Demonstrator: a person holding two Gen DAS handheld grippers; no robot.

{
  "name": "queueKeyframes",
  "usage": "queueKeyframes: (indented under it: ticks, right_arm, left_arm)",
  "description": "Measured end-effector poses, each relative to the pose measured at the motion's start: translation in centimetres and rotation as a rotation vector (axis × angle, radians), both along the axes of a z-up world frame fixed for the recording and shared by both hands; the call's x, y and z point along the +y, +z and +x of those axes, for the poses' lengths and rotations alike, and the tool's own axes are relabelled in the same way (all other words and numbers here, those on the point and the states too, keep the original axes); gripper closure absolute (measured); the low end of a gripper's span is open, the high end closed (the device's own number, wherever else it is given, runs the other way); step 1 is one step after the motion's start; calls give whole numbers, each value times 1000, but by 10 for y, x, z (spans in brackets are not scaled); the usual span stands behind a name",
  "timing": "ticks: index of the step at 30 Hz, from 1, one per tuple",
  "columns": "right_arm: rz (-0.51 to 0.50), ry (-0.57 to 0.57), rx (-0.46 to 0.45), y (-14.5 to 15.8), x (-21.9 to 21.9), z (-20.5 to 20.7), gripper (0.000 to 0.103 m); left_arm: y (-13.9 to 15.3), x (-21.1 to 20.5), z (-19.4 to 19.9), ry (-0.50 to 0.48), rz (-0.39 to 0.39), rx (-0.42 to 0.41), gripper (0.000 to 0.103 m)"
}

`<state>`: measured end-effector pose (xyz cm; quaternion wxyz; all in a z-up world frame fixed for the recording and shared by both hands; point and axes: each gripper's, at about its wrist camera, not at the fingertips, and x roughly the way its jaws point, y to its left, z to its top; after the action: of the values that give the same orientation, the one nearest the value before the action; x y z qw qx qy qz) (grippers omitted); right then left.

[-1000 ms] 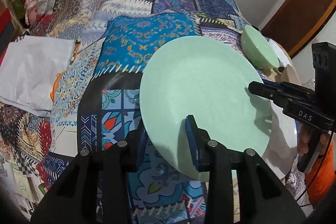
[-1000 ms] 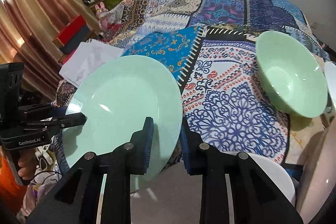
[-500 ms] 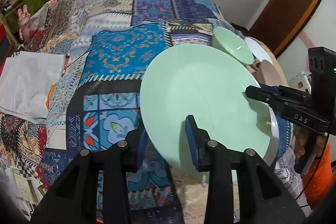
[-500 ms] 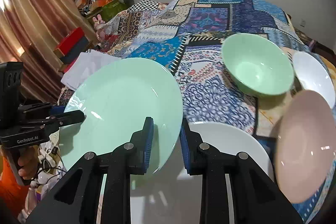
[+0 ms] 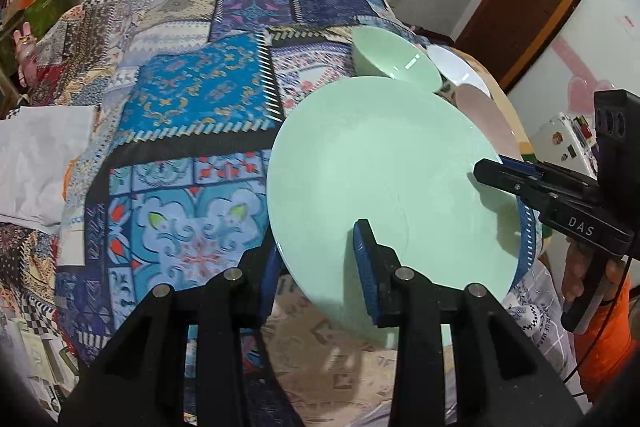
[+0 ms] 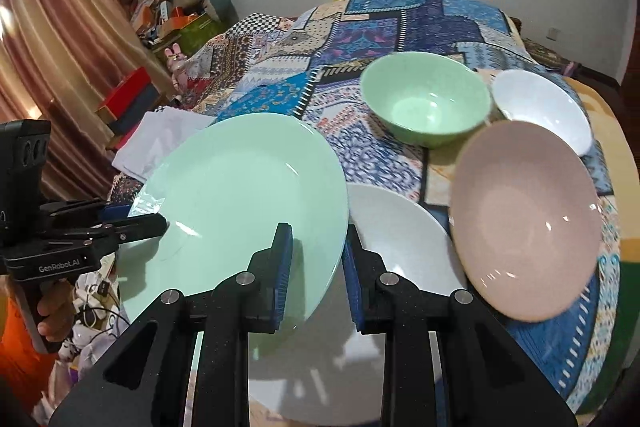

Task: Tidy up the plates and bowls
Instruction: 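Lower the light green plate onto the white plate and open both tools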

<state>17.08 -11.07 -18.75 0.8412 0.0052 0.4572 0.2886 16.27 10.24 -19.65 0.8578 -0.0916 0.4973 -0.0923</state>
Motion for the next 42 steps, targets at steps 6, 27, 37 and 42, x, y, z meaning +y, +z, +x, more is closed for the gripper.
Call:
queueKeyframes:
  ticks: [6, 27, 37, 42]
  right_arm:
    - [-5, -36, 17, -9, -19, -8, 80]
    - [7, -107, 122, -50, -56, -13, 80]
    - [39, -126, 117, -50, -64, -13, 81]
    - [19, -132, 93, -47, -66, -17, 83]
  left_arm:
    - [-11, -22, 2, -38, 6, 29, 68]
    - [-51, -56, 22, -86, 40, 124, 68]
    - [-55, -66, 29, -79, 104, 147, 68]
    - [-56, -66, 29, -72, 96, 154, 65]
